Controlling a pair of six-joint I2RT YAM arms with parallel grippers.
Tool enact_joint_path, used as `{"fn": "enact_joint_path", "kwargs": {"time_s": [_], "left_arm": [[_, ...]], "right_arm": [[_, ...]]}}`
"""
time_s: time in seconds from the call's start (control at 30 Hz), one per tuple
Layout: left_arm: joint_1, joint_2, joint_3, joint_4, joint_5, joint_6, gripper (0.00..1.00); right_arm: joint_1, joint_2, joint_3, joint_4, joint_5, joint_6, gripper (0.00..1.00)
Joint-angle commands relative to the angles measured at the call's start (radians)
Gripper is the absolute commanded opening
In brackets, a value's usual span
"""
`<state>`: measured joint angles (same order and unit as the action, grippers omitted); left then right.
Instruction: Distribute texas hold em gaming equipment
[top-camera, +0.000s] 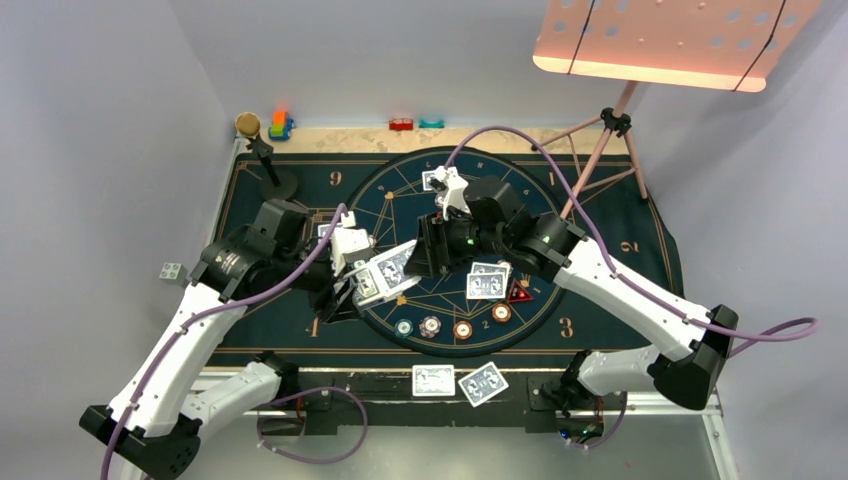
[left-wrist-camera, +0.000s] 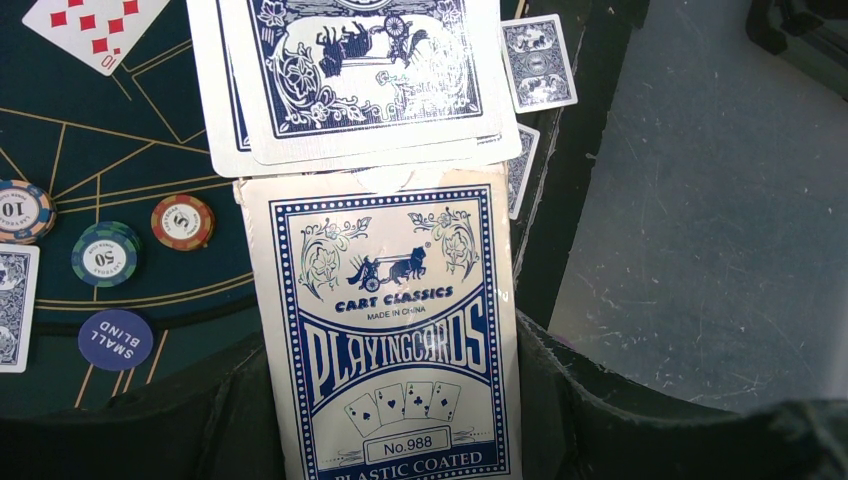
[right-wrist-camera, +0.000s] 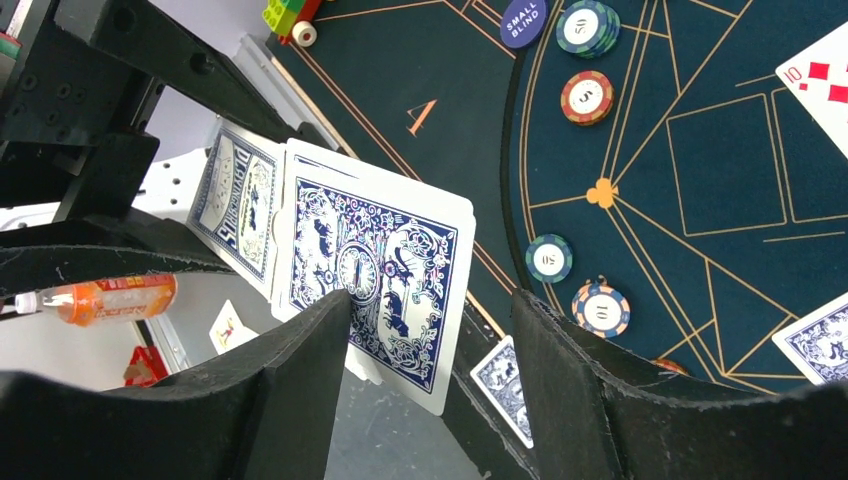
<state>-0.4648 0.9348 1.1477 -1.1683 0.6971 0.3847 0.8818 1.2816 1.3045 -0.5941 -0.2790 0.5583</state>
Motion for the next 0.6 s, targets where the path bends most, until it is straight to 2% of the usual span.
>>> {"fn": "enact_joint_path", "kwargs": {"time_s": [0.0, 0.57], "left_arm": [[0.005, -0.022, 0.023, 0.035, 0.032, 0.000, 0.00], [0.005, -0.016, 0.029, 0.041, 0.042, -0.008, 0.00]], "right_arm": [[0.003, -0.037, -0.008, 0.029, 0.016, 0.018, 0.63], [0.001, -0.091, -0.025, -0.036, 0.069, 0.018, 0.57]]}}
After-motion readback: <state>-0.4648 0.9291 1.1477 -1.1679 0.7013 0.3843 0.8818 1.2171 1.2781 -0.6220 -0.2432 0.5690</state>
